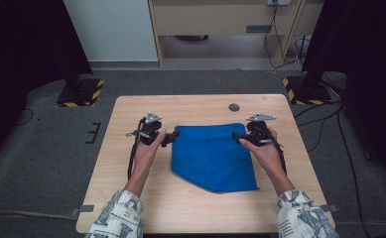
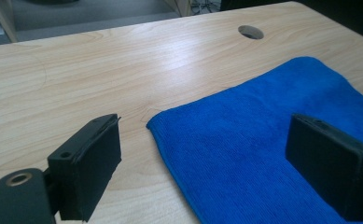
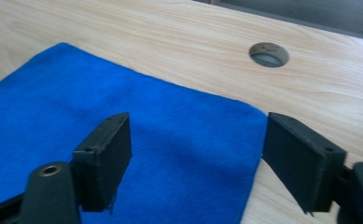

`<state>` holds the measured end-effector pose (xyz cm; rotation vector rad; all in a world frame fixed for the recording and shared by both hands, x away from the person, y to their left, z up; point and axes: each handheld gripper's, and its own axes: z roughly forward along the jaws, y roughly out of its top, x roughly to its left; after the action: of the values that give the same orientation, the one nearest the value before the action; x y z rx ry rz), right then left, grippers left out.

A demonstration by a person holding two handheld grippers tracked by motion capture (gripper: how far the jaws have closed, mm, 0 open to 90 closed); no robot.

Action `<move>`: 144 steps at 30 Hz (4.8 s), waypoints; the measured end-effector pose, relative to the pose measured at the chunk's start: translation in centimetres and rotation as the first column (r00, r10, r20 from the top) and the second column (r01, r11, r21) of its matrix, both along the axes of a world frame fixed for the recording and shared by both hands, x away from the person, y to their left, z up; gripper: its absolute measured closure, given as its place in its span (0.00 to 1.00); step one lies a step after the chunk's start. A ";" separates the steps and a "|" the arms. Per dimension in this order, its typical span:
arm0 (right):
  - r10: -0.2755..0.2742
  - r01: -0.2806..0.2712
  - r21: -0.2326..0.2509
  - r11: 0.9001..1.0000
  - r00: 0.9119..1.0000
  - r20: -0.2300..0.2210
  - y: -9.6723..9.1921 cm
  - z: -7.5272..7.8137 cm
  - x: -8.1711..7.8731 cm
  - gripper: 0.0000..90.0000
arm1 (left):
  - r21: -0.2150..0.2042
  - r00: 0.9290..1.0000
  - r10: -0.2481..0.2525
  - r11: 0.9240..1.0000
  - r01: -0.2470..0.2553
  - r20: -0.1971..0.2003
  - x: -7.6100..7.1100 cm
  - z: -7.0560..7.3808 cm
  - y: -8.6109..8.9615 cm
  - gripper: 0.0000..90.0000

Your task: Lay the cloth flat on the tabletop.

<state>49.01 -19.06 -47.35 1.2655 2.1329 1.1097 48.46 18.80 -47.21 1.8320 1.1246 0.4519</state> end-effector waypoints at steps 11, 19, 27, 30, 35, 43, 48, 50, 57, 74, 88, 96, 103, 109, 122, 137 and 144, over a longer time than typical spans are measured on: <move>0.123 -0.124 0.004 0.992 0.992 0.018 2.4 -0.3 -3.0 0.40 | -0.035 0.999 -0.036 0.999 0.037 0.030 -2.9 -1.3 1.5 0.09; 0.239 -0.238 -0.016 0.971 0.971 0.015 5.5 -0.4 -5.4 0.51 | 0.052 1.000 -0.017 0.999 0.016 0.024 -3.5 -2.8 2.2 0.10; 0.337 -0.337 -0.022 0.941 0.941 0.005 8.9 -0.7 -7.1 0.64 | 0.029 0.999 0.019 0.999 -0.020 0.037 -3.8 -2.7 3.6 0.10; 0.369 -0.369 -0.019 0.929 0.929 0.005 10.3 -0.9 -7.7 0.68 | 0.028 0.999 0.027 0.999 -0.027 0.030 -4.3 -2.9 3.9 0.10; 0.412 -0.412 -0.021 0.911 0.911 -0.001 12.3 -1.3 -8.7 0.74 | 0.055 0.999 0.021 0.998 -0.022 0.026 -5.0 -3.2 4.4 0.10; 0.477 -0.478 -0.043 0.877 0.878 -0.030 15.3 -2.5 -10.0 0.77 | 0.027 0.998 0.061 0.998 -0.061 0.022 -5.1 -3.3 5.7 0.10; 0.495 -0.497 -0.063 0.865 0.868 -0.039 16.7 -3.3 -10.4 0.74 | 0.033 0.998 0.056 0.998 -0.057 0.023 -5.0 -3.3 5.5 0.10; 0.496 -0.498 -0.077 0.864 0.867 -0.043 17.2 -3.6 -10.6 0.72 | 0.043 0.998 0.052 0.998 -0.053 0.020 -5.0 -3.4 5.4 0.10; 0.500 -0.503 -0.131 0.854 0.864 -0.058 18.3 -4.6 -11.0 0.74 | 0.052 0.999 0.042 0.998 -0.043 0.019 -5.0 -3.5 5.2 0.10; 0.337 -0.328 0.103 0.939 0.936 -0.096 12.3 -3.8 -6.1 0.98 | 0.045 0.999 0.052 0.998 -0.053 0.016 -4.8 -3.6 5.9 0.10; 0.148 -0.136 0.096 0.986 0.980 -0.132 6.6 -4.1 -2.6 0.67 | 0.059 0.999 0.044 0.997 -0.044 0.000 -4.7 -4.0 5.8 0.10; 0.244 -0.238 0.068 0.969 0.966 -0.087 9.6 -2.7 -4.8 0.71 | 0.068 0.999 0.040 0.997 -0.040 -0.002 -4.7 -4.0 5.6 0.10; 0.260 -0.261 0.010 0.965 0.960 -0.107 12.6 -3.0 -5.1 0.63 | 0.067 0.999 0.041 0.997 -0.041 -0.004 -4.7 -4.1 5.7 0.10; 0.249 -0.254 -0.025 0.967 0.960 -0.126 13.7 -3.6 -4.6 0.74 | 0.059 0.999 0.045 0.997 -0.045 0.002 -4.7 -3.9 5.8 0.10; 0.317 -0.320 -0.002 0.947 0.940 -0.122 15.0 -2.8 -6.3 0.99 | 0.043 0.998 0.064 0.997 -0.064 0.006 -4.6 -3.8 6.6 0.10; 0.537 -0.539 0.026 0.842 0.833 -0.135 22.2 -3.2 -12.2 0.99 | 0.006 0.994 0.113 0.994 -0.113 -0.001 -4.5 -3.6 8.9 0.10; 0.564 -0.567 0.025 0.823 0.813 -0.146 23.3 -3.9 -13.4 0.99 | 0.008 0.993 0.117 0.993 -0.117 -0.002 -4.5 -3.6 9.1 0.10</move>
<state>35.64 4.23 -51.23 0.7176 2.7290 1.2380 43.99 27.94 -50.83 1.7796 1.2384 0.5227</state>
